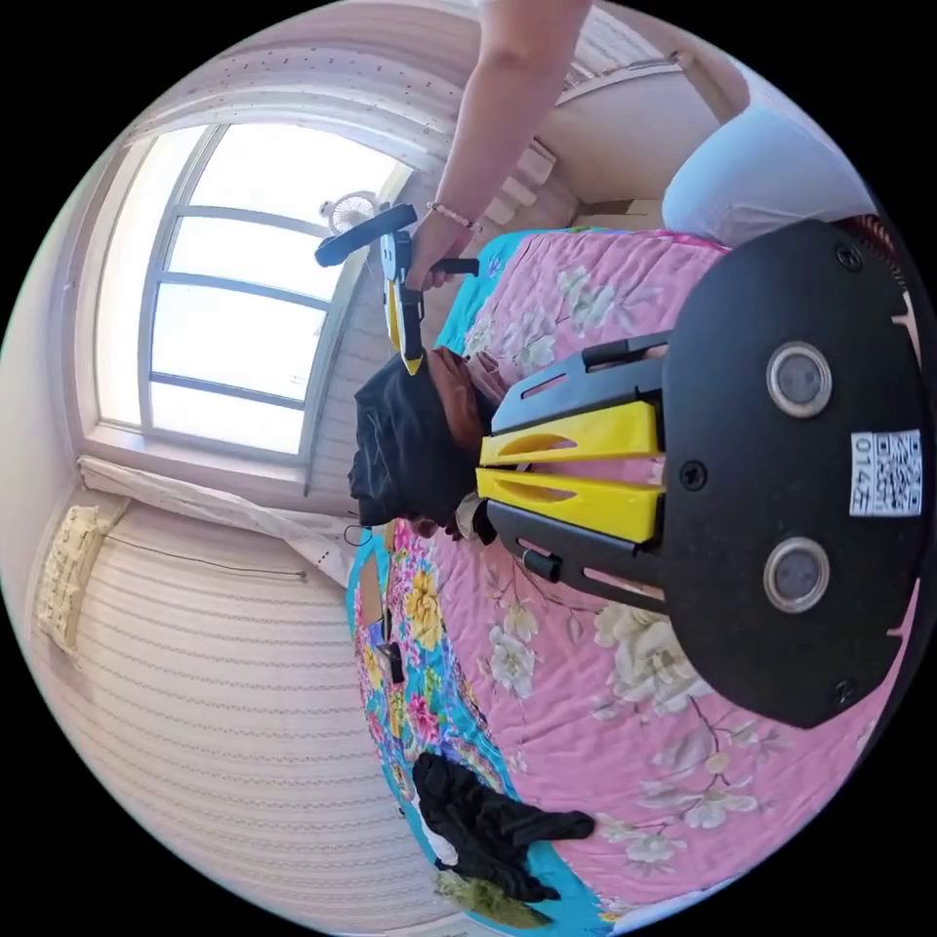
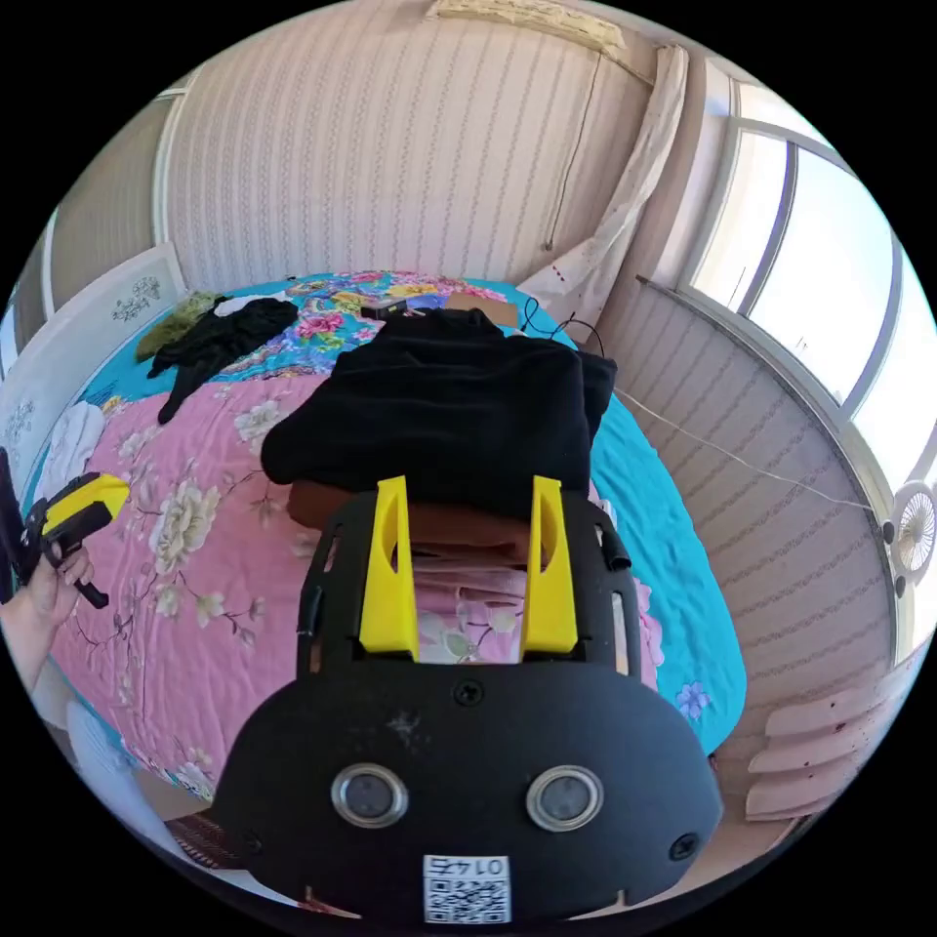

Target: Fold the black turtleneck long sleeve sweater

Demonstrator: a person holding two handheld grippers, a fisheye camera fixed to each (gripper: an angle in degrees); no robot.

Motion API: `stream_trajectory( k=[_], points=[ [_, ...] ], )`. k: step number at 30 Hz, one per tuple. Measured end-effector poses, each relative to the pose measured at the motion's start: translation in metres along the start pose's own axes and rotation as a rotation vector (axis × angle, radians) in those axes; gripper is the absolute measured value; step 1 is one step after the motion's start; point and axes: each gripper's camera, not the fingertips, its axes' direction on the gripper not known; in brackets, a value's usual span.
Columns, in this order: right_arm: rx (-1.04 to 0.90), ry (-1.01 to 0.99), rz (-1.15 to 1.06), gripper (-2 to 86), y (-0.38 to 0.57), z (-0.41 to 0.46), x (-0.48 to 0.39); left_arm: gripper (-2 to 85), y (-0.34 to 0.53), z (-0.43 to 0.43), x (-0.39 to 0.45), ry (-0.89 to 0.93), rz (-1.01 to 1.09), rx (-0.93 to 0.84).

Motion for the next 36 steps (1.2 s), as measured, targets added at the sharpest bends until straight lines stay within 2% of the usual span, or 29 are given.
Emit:
stream_trajectory(
  k=[2,5,7,10,13,17,20,21,24,26,28,31,32,34,36],
  points=[
    [-0.067,-0.003,0.016,16.4,0.003,0.019,0.020,0.9,-0.022,0.035,-0.003,-0.016,-0.042,0.004],
    [0.007,-0.076,0.048,13.7,0.024,0.031,0.044,10.5,-0.044,0.093,-0.012,-0.001,-0.182,-0.049],
    [0.103,-0.127,0.093,8.3,0.046,0.031,0.063,15.2,-0.049,0.142,-0.029,0.094,-0.445,-0.194],
    [0.116,-0.192,0.125,2.6,0.064,0.027,0.088,10.9,-0.056,0.164,-0.038,0.241,-0.524,-0.191],
    [0.126,-0.246,0.095,0.6,0.071,0.010,0.103,6.3,-0.063,0.152,-0.040,0.288,-0.511,-0.150],
    [0.211,-0.339,0.036,-0.1,0.079,-0.027,0.102,4.6,-0.063,0.104,-0.045,0.364,-0.503,-0.031],
    [0.287,-0.436,-0.009,-0.2,0.103,-0.068,0.088,4.5,-0.056,0.038,-0.043,0.420,-0.428,0.061],
    [0.304,-0.472,-0.033,-0.2,0.121,-0.083,0.079,4.6,-0.045,0.006,-0.035,0.423,-0.344,0.078],
    [0.190,-0.609,-0.076,-0.2,0.183,-0.096,0.049,4.8,0.024,-0.063,-0.005,0.353,-0.178,0.001],
    [0.054,-0.686,-0.126,-0.2,0.230,-0.088,0.021,4.9,0.090,-0.094,0.010,0.295,-0.201,-0.069],
    [-0.152,-0.751,-0.130,-0.2,0.299,-0.059,-0.023,4.9,0.189,-0.113,0.024,0.178,-0.357,-0.196],
    [-0.440,-0.730,-0.088,-0.2,0.361,-0.024,-0.071,3.8,0.279,-0.118,0.031,0.048,-0.577,-0.397],
    [-0.460,-0.728,-0.088,-0.1,0.367,-0.023,-0.076,3.6,0.288,-0.123,0.033,0.033,-0.596,-0.389],
    [-0.438,-0.727,-0.094,0.3,0.370,-0.032,-0.084,2.5,0.304,-0.151,0.037,0.061,-0.660,-0.222],
    [-0.388,-0.722,-0.106,0.9,0.362,-0.039,-0.081,0.2,0.302,-0.165,0.040,0.048,-0.656,-0.187]
  ],
)
